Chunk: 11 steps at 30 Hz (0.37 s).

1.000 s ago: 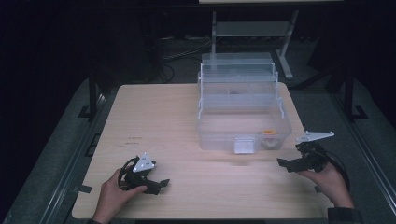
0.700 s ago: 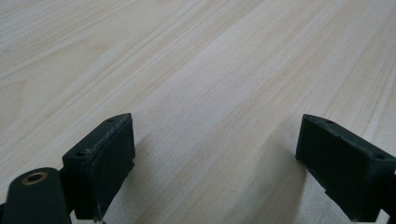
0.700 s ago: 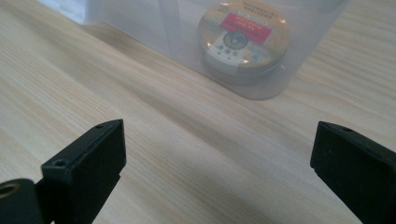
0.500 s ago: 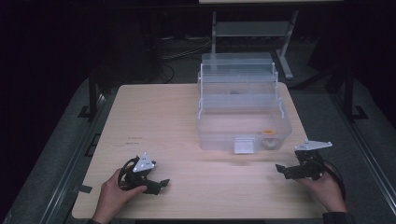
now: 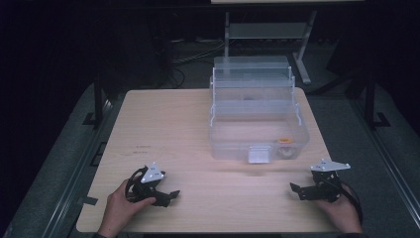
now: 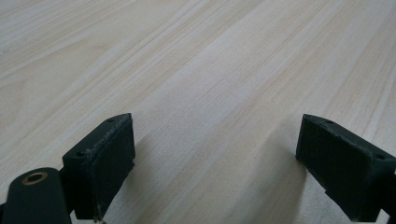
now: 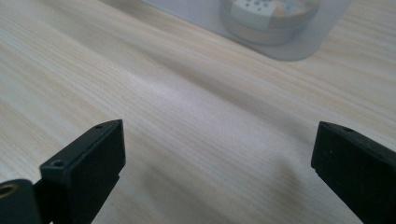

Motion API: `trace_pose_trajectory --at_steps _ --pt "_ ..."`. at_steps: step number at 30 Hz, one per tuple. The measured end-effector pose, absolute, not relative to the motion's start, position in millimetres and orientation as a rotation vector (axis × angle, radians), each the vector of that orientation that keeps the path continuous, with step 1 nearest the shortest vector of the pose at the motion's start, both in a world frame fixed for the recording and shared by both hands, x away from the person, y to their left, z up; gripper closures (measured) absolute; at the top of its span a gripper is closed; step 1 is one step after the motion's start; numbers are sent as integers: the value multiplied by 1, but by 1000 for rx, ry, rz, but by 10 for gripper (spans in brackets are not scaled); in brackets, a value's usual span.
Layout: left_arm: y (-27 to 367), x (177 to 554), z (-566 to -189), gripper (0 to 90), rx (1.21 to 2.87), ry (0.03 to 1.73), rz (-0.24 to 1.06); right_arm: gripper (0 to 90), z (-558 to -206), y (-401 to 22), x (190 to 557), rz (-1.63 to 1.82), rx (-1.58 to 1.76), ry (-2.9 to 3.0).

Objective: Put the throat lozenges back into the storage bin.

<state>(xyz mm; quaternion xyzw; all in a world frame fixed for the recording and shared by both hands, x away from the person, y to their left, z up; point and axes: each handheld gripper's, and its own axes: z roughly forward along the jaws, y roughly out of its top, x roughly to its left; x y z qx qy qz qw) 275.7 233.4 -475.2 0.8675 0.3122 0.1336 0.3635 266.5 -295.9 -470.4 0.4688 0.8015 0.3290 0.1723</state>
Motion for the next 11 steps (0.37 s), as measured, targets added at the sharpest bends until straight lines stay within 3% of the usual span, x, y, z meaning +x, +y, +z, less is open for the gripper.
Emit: trace_pose_trajectory --at_steps 11 --pt "233 276 -475 110 2227 809 344 26 -478 -294 264 911 1323 2286"
